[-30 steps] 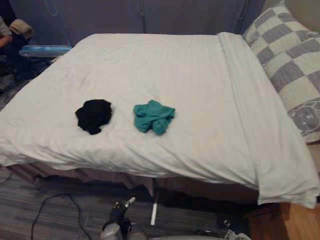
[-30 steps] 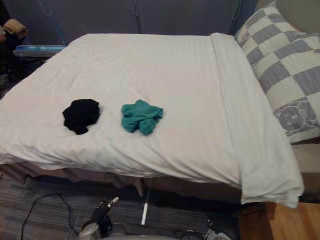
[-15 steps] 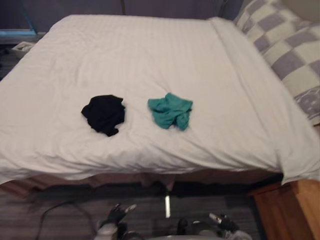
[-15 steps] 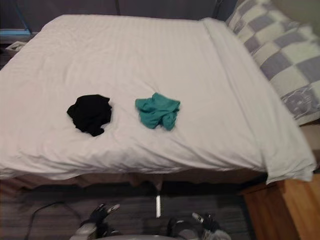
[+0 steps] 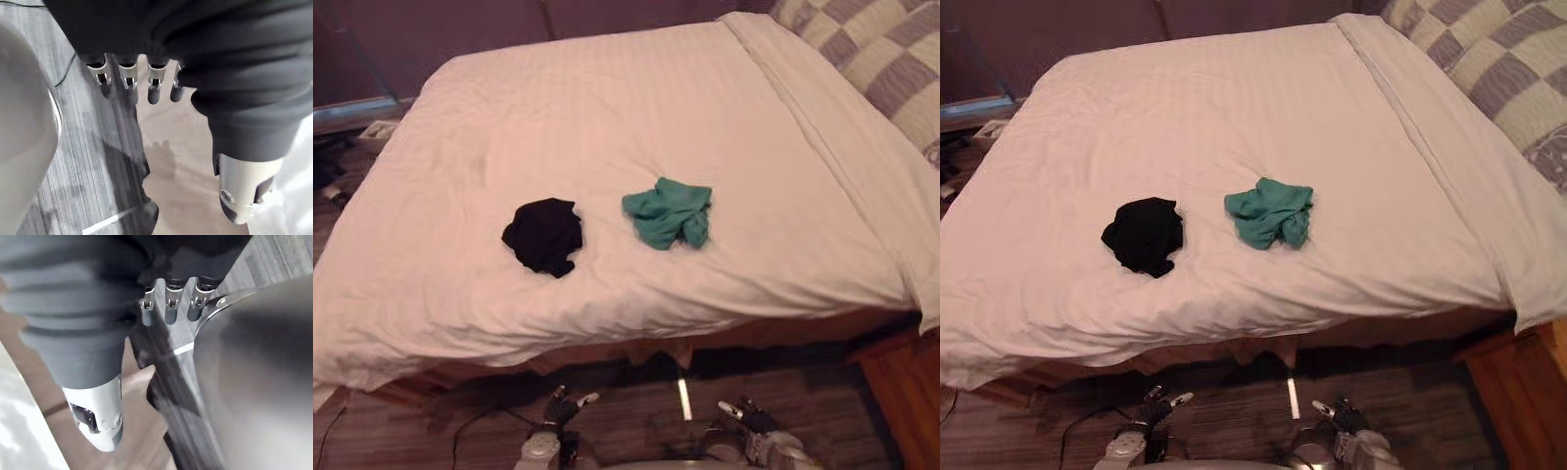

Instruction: Tidy the bed and pick cloth on bed and put in laundry

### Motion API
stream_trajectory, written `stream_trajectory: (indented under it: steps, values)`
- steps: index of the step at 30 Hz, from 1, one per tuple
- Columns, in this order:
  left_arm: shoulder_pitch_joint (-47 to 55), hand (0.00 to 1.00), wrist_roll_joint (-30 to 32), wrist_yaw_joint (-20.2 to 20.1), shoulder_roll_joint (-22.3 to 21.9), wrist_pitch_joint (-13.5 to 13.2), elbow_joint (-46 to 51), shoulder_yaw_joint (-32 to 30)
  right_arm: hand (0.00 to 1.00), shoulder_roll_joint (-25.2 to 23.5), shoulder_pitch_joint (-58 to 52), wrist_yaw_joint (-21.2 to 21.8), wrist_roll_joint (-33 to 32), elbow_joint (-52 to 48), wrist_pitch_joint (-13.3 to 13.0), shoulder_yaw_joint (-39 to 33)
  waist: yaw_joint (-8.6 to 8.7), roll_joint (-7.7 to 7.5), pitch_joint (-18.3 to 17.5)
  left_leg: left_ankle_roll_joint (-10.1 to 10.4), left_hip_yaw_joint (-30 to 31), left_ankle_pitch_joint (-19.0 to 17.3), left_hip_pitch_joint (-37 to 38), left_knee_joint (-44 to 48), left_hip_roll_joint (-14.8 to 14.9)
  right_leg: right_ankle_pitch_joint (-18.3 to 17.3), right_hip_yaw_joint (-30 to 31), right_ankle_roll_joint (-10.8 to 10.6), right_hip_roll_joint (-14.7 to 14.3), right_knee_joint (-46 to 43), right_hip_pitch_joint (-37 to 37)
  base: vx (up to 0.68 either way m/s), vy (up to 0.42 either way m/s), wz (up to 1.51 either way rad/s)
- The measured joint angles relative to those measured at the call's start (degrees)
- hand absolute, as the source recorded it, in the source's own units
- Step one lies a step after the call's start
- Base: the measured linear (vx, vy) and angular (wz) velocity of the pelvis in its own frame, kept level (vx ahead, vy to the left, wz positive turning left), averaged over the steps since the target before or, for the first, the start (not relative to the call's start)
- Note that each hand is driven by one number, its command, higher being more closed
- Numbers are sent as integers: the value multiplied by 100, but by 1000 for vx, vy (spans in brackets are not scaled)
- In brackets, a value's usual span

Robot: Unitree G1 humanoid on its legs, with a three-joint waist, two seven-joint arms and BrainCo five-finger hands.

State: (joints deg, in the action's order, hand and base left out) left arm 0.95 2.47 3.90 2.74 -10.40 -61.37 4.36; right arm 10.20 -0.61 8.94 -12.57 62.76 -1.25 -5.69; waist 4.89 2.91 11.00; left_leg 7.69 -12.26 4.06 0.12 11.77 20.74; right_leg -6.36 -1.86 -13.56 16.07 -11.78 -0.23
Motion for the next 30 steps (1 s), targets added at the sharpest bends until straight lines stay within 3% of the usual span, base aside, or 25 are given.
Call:
stream_trajectory:
  steps: [1,2,3,4,5,6,7,8,9,10,12,14,18,20,24,26,28,30]
  values:
    - [4,0,47,-8,1,22,-39,148,0,47,-47,-6,6,23,2,-17,59,70,-70,237,-198,-545,188,-155,-42,111,32,-137,105,70,42,31,639,-62]
    - [-117,0,51,0,159,132,-143,289,0,-133,24,-69,72,121,-65,-5,9,-281,-78,502,-633,-771,442,-363,-297,564,-248,38,396,78,-63,20,435,-52]
    - [-102,0,51,8,212,167,-138,285,0,-135,85,-66,126,126,-64,5,-39,-247,-58,503,-798,-768,490,-410,-282,758,-548,276,399,74,-130,11,437,-81]
    - [-70,0,48,17,289,242,-119,285,0,-112,90,-2,202,145,-61,57,-131,-296,-68,444,-1098,-727,635,-480,-240,892,-1218,486,382,-88,-202,-3,361,-85]
    - [-34,0,31,36,352,281,-93,286,0,-90,69,106,227,142,-85,251,-221,-347,-99,288,-1354,-622,768,-586,-258,795,-1900,579,290,-322,-242,-48,356,-99]
    - [-100,0,46,11,419,337,-91,451,0,-118,70,299,241,92,-129,468,-218,-330,-109,78,-1431,-480,819,-757,-259,391,-2083,579,-185,-407,-242,-58,225,-64]
    - [-104,0,57,-12,431,357,-95,523,0,-124,78,382,234,55,-173,477,-194,-313,-103,73,-1394,-477,796,-811,-269,204,-1974,647,-373,-350,-226,-93,115,4]
    - [-194,0,108,-25,384,390,-98,643,0,-106,92,520,235,-61,-256,485,-6,-203,-82,77,-1175,-475,687,-937,-284,108,-1562,666,-650,-148,-205,-78,56,62]
    - [-245,0,199,-36,369,395,-98,734,0,-132,79,598,234,-129,-328,494,95,-203,-129,116,-962,-439,607,-1066,-331,121,-1239,686,-829,73,-163,-84,42,80]
    - [-269,0,257,-52,303,403,-98,757,0,-117,48,630,243,-122,-413,504,77,-135,-155,74,-788,-387,556,-1192,-408,129,-1012,696,-942,275,-111,-33,38,65]
    - [-266,0,330,-65,162,474,-111,918,0,-119,28,590,219,-128,-535,623,53,-69,-209,-32,-493,-403,458,-1216,-591,174,-807,734,-959,447,-88,51,37,37]
    - [-212,0,343,16,99,649,-139,899,0,-251,78,492,167,-123,-562,847,-11,-51,-227,-280,-386,-248,475,-1245,-689,362,-860,685,-896,625,68,92,40,24]
    - [-181,0,-35,259,239,975,-171,769,0,-365,136,200,166,-110,-322,846,-121,-147,-275,-293,-398,-239,598,-1301,-726,462,-857,691,-895,885,285,56,20,1]
    - [-84,0,-307,383,224,1248,-180,123,0,-421,126,-181,-27,-10,-23,390,-120,-164,-286,-291,-437,-239,642,-1346,-740,470,-840,682,-888,932,311,47,9,-5]
    - [195,0,-993,672,246,1511,-234,-1453,0,-376,-210,-810,-298,166,171,-1133,-190,-149,-291,-289,-511,-239,804,-1390,-765,471,-882,680,-850,990,485,49,7,0]
    - [370,0,-1092,848,336,1508,-223,-2305,0,-250,-448,-1150,-514,131,157,-1645,-286,-144,-307,-288,-552,-238,859,-1397,-776,467,-928,674,-821,991,550,29,9,4]
    - [466,0,-1081,902,544,1425,-212,-3079,0,-66,-579,-1426,-635,82,96,-2038,-272,-145,-321,-280,-583,-233,862,-1425,-783,451,-1033,652,-789,994,592,-4,9,19]
    - [551,0,-1079,914,1077,1149,-95,-3912,0,315,-676,-1664,-630,-174,-114,-2592,-278,-144,-442,-237,-718,-218,858,-1537,-781,437,-1120,635,-777,1001,601,-40,10,21]
